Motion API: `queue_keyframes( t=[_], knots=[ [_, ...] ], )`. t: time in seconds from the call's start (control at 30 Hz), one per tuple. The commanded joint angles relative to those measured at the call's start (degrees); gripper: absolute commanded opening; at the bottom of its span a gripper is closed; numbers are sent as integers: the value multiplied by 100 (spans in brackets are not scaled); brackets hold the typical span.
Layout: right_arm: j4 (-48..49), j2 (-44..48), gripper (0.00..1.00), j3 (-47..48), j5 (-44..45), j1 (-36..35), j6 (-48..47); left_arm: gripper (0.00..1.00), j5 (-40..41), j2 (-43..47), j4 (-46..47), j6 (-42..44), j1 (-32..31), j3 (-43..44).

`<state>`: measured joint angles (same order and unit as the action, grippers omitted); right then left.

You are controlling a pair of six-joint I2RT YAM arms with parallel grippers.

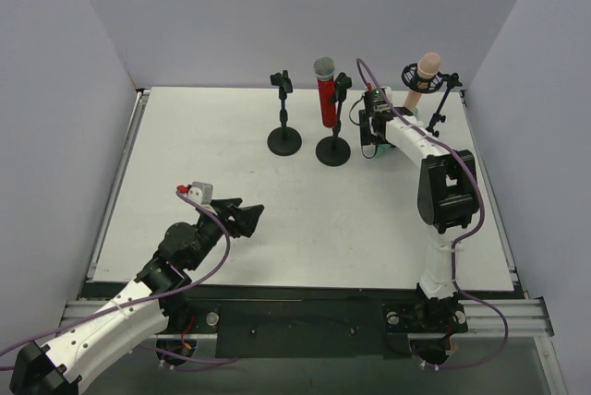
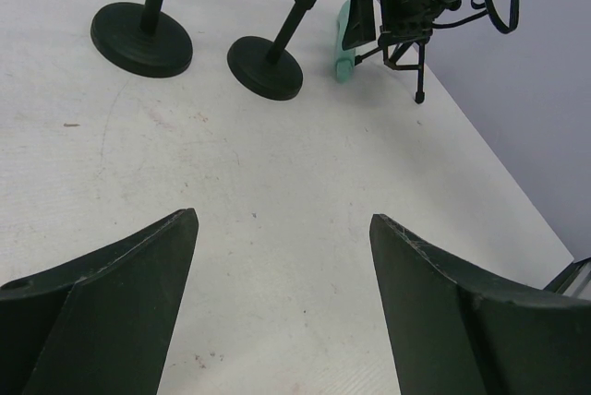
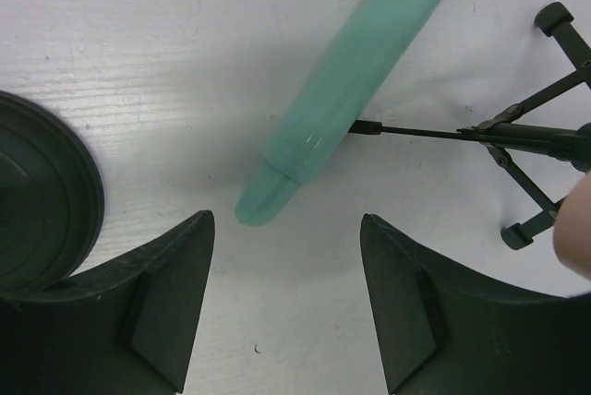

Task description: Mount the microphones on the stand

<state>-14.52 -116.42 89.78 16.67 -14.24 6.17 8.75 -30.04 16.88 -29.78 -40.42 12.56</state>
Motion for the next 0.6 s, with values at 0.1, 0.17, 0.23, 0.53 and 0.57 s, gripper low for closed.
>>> queue_keyframes(
  t=[0.1,0.17,0.23,0.53,0.57],
  knots=[
    [-893,-310,61,698,47,18,-46,87,21,113,8,34,26,151],
    [-1034,-433,61,839,39,35,-81,87,21,104,8,34,17,168],
    [-1148,-521,61,988,-23,53,-108,87,12,87,8,34,26,177],
    [-1597,-900,61,1516,-129,97,-99,87,12,78,-10,51,17,203],
    [-1615,-917,61,1543,-129,97,-116,87,12,77,-10,51,17,203]
  ],
)
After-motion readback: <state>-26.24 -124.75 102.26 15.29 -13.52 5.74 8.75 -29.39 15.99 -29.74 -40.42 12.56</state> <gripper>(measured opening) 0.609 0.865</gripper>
